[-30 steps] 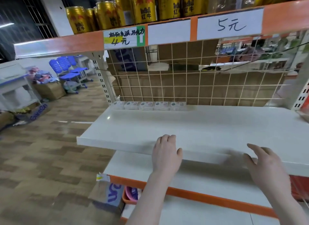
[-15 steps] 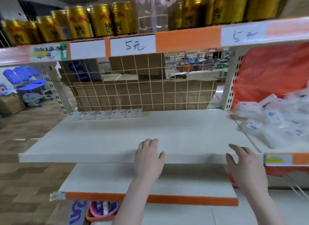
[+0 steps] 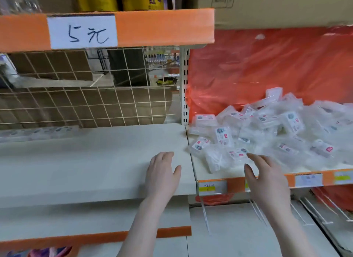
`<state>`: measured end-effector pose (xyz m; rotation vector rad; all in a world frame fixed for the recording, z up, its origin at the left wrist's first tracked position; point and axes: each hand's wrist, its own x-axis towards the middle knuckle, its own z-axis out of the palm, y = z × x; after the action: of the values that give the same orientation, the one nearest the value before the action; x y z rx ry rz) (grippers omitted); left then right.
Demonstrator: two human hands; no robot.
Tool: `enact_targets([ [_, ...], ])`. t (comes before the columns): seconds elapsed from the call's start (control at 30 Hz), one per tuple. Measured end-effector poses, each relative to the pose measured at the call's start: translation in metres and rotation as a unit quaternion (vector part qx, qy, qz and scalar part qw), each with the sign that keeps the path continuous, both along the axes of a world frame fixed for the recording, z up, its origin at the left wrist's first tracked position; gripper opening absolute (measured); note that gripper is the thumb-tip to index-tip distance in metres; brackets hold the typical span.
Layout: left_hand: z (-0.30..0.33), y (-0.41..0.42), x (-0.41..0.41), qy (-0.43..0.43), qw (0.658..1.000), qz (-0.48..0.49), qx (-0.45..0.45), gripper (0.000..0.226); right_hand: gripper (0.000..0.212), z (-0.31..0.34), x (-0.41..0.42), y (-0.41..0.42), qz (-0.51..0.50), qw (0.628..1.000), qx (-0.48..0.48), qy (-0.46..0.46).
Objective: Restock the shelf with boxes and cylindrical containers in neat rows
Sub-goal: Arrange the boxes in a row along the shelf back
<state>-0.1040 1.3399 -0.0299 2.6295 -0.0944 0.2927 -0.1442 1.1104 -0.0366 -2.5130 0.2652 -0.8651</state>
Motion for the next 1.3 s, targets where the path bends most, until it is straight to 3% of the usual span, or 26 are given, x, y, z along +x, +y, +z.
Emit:
enact_targets([
  [0.5, 0.001, -0.021, 0.038, 0.003, 1.0, -0.01, 0.02, 0.045, 0.033, -0.008, 0.064, -0.009, 0.008, 1.0, -0.014, -0.001],
  [0.87, -0.003, 0.012, 0.052, 0.003, 1.0, 0.005, 0.012, 0.044, 0.039, 0.005, 0.115, 0.026, -0.035, 0.981, -0.019, 0.19],
  [1.3, -0.011, 0.028, 0.069, 0.004, 1.0, 0.021, 0.002, 0.044, 0.047, 0.007, 0.145, 0.037, -0.099, 0.965, -0.018, 0.244],
])
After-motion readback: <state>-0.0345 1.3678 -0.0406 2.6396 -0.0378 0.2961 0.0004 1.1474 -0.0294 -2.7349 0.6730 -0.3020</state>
